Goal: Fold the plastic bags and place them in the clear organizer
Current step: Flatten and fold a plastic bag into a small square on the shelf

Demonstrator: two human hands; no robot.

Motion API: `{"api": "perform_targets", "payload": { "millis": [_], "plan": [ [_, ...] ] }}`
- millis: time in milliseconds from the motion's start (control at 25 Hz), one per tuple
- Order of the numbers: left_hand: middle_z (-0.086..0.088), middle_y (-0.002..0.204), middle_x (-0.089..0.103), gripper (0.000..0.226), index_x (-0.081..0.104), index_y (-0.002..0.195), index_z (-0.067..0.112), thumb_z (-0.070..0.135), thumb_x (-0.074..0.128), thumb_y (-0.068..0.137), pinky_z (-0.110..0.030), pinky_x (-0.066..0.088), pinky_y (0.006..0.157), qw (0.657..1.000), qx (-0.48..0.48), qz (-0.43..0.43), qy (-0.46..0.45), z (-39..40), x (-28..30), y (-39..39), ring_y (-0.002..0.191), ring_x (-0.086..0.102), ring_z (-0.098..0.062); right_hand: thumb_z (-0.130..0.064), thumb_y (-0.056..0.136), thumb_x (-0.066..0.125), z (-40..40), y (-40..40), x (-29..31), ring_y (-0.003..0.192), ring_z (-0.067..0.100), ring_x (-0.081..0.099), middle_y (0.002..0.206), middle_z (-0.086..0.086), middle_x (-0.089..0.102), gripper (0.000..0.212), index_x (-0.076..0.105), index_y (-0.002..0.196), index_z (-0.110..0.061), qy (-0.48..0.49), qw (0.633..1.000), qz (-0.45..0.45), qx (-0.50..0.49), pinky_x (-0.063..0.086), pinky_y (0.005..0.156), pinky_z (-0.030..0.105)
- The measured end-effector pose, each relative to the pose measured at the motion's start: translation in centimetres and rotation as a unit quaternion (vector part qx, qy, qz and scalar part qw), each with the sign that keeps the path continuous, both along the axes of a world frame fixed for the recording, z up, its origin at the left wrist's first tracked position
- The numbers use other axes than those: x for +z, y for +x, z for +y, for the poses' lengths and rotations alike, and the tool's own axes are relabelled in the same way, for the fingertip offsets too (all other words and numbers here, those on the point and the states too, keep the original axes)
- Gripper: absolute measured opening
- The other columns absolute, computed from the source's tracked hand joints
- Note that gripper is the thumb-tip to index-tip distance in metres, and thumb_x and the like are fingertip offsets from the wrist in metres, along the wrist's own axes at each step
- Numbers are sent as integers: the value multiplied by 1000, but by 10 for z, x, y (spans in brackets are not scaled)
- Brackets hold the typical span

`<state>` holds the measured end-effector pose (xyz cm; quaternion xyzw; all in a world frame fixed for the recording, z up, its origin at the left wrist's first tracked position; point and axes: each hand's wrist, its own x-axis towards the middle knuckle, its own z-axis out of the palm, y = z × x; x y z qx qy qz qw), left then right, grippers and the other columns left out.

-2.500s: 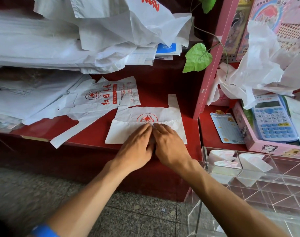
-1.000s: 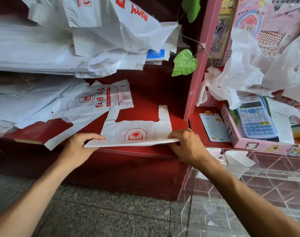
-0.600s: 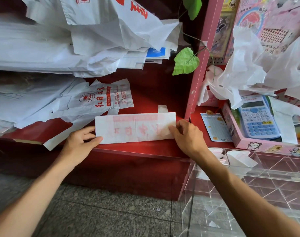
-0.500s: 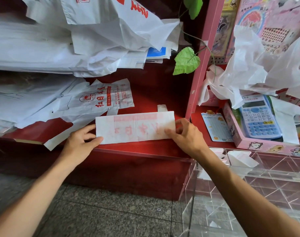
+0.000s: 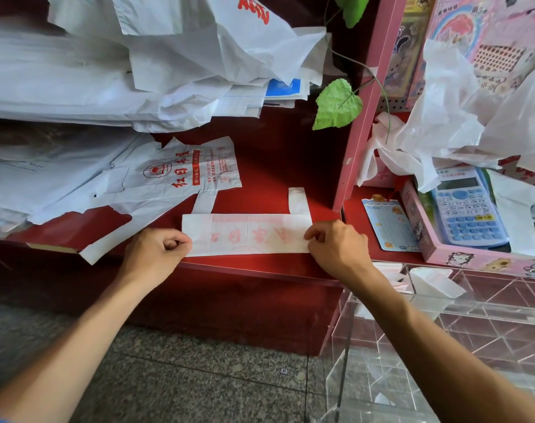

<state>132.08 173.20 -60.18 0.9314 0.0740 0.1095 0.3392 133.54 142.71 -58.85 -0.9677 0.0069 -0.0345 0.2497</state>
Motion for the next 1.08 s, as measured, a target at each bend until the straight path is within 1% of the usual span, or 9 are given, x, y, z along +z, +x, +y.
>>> {"api": "perform_targets", "payload": {
  "millis": [120,240,360,480,560,640,800,960,1080],
  "plan": [
    [7,94,64,15,74,95,25,19,76,81,-36,48,82,993,-10,-32,114,-4,1,2,90,61,-20,-30,89,51,6,0,-7,105,32,56,114,3,64,32,70,113,-24,-74,990,-113,43,39,86,41],
    [1,131,61,34,68,121,19,28,61,90,-43,35,105,968,-134,-44,209,-24,2,1,120,55,-26,-44,98,33,18,-4,-16,128,30,45,149,0,45,48,49,139,-27,-165,968,-75,171,35,101,47],
    [6,119,66,47,70,114,24,46,36,91,-44,30,108,945,-193,-24,262,-50,-1,0,111,60,-21,-43,99,24,28,-9,-24,123,29,49,136,0,55,47,60,124,-24,-163,964,-63,199,33,105,49],
    [5,109,60,25,69,103,18,35,53,94,-42,43,97,941,-191,-67,272,-63,-1,2,101,57,-21,-35,98,32,35,-11,-21,116,33,56,124,7,62,43,68,103,-12,-144,964,-120,190,43,99,48],
    [3,141,50,35,59,129,16,25,55,96,-35,34,113,945,-224,-45,234,-70,-6,2,128,46,-19,-31,99,31,39,-12,-26,140,34,39,148,11,46,46,59,128,-9,-141,961,-99,218,30,114,48],
    [4,162,25,50,36,151,19,31,41,103,-23,11,119,949,-253,1,187,-73,-12,3,148,22,-12,-41,97,12,39,-16,-28,152,26,11,164,7,17,65,30,153,-13,-145,961,-31,234,6,122,40],
    [13,161,-14,78,-1,157,33,73,16,92,-26,-12,117,935,-250,109,225,-55,-14,1,148,-16,-5,-61,99,10,30,-14,-25,152,17,-11,165,2,-8,73,1,158,-18,-164,964,38,205,-10,122,36],
    [19,152,-32,105,-19,151,40,92,25,71,-32,-15,119,921,-241,136,276,-20,-14,0,142,-31,-3,-77,88,11,21,-17,-24,150,20,-17,163,5,-16,94,-7,157,-16,-189,962,55,189,-12,122,39],
    [21,155,-26,102,-15,150,39,62,61,85,-28,-11,121,918,-260,116,275,1,-16,-4,139,-27,11,-84,82,28,15,-23,-23,150,21,-17,163,6,-19,109,-11,156,-14,-220,953,46,205,-11,122,37]
  ]
}}
